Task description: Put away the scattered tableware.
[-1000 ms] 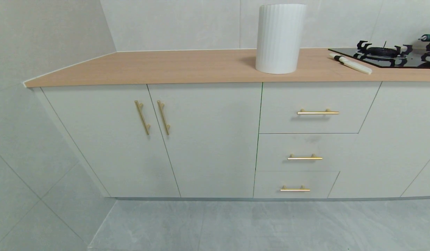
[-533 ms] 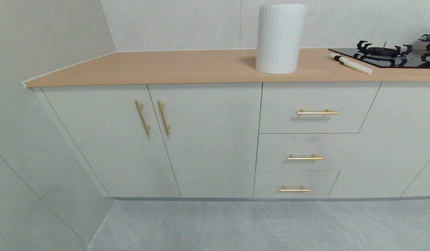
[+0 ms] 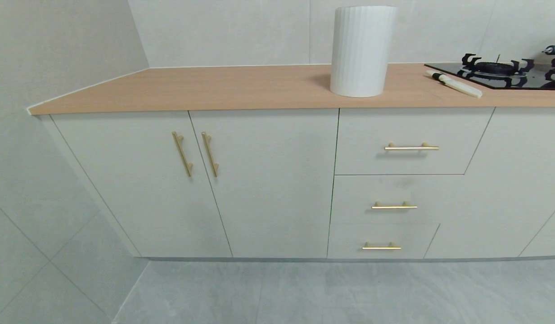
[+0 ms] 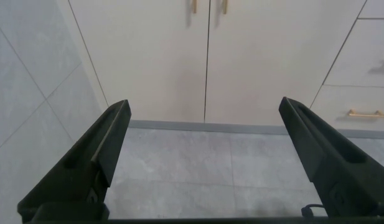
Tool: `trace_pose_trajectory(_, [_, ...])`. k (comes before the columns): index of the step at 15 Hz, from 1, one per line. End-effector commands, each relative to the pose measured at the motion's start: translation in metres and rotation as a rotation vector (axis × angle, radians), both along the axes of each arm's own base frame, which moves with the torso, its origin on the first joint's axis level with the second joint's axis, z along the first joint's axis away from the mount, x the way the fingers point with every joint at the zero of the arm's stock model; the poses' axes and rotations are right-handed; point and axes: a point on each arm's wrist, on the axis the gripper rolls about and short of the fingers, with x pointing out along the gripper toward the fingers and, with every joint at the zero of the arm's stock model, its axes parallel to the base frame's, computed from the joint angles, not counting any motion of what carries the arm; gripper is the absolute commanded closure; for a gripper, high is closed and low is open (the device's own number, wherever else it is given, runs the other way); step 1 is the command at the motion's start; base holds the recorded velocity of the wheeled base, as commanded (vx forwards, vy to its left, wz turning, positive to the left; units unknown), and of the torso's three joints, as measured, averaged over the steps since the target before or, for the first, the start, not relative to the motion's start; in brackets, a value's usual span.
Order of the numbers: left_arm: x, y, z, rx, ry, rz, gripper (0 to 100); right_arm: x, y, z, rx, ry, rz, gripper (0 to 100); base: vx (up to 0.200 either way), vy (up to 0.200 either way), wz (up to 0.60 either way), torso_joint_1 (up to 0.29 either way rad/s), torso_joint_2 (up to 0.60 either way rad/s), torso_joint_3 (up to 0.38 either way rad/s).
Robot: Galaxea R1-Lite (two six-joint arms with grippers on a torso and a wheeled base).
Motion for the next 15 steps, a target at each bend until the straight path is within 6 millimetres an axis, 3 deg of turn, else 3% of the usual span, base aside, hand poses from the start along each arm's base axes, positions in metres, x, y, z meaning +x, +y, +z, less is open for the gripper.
trace_pose_trajectory(1, [0.0001,0.0,-0.0001,0.0,0.002,0.001,0,0.0002,0.0,0.0001,0.0,0.003,0.001,0,0.2,0.0,0.0,-0.007,-0.01,-0.002])
trace_pose_trajectory(12, [0.0001,0.0,0.0001,0.0,0.001,0.001,0,0.0002,0.0,0.0001,-0.001,0.002,0.002,0,0.2,0.0,0.0,0.0,0.0,0.001])
trace_pose_trajectory(15, [0.0001,0.0,0.0001,0.0,0.001,0.001,0,0.0002,0.0,0.0001,-0.003,0.002,0.002,0,0.0,0.0,0.0,0.0,0.0,0.0])
